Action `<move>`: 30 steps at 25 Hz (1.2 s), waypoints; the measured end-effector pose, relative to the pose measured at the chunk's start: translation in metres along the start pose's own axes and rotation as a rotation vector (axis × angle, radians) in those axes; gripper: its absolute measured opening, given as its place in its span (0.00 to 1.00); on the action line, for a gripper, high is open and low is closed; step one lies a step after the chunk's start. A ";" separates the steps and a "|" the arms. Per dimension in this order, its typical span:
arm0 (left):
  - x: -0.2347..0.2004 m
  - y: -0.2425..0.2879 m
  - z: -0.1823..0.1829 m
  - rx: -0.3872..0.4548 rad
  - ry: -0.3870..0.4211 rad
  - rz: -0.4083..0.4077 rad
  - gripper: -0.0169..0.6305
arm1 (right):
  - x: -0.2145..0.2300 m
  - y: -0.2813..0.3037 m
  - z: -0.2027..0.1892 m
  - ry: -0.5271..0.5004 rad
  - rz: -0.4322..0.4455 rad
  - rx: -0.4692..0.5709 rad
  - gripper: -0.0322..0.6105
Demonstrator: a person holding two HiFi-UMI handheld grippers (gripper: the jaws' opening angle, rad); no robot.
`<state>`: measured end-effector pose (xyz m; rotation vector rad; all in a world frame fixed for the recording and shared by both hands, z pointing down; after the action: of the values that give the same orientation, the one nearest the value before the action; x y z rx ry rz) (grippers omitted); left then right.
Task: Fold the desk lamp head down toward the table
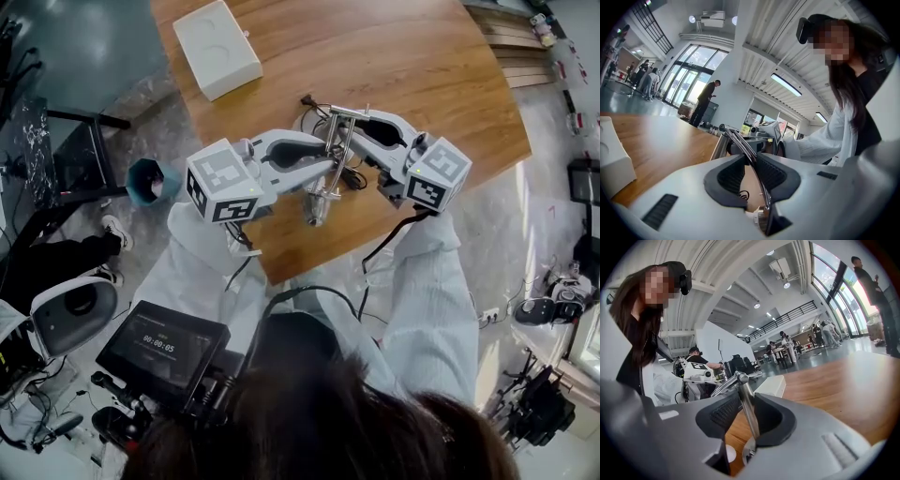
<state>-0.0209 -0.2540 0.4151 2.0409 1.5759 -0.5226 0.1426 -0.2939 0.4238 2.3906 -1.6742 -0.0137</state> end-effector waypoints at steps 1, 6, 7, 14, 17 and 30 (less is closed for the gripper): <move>-0.001 -0.001 -0.001 0.004 0.010 -0.005 0.14 | 0.000 0.001 0.000 -0.002 0.003 -0.004 0.21; -0.009 0.000 -0.007 0.023 0.059 -0.028 0.14 | 0.000 0.001 -0.004 0.013 -0.005 -0.004 0.21; -0.011 0.000 -0.008 0.023 0.062 -0.032 0.14 | 0.000 0.001 -0.006 0.017 -0.010 -0.003 0.21; -0.021 0.001 -0.012 0.037 -0.031 0.006 0.15 | 0.002 0.006 -0.018 0.012 -0.090 -0.080 0.21; -0.020 -0.002 -0.020 0.043 -0.059 0.071 0.15 | -0.003 -0.003 -0.035 0.020 -0.201 -0.133 0.13; 0.088 -0.044 0.026 0.295 0.044 0.425 0.06 | -0.118 -0.029 0.047 -0.071 -0.592 0.021 0.05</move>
<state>-0.0408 -0.1928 0.3365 2.5340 1.0833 -0.5727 0.1221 -0.1829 0.3579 2.8331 -0.9336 -0.1789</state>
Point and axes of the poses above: the fingertips, and each gripper's own axes: y forward along the fingers, x to its right, z out of its top, the point moved 8 cm from there along -y, backward along the fingers, and after that the axes turned 13 degrees about -y, right-handed, at the moved point
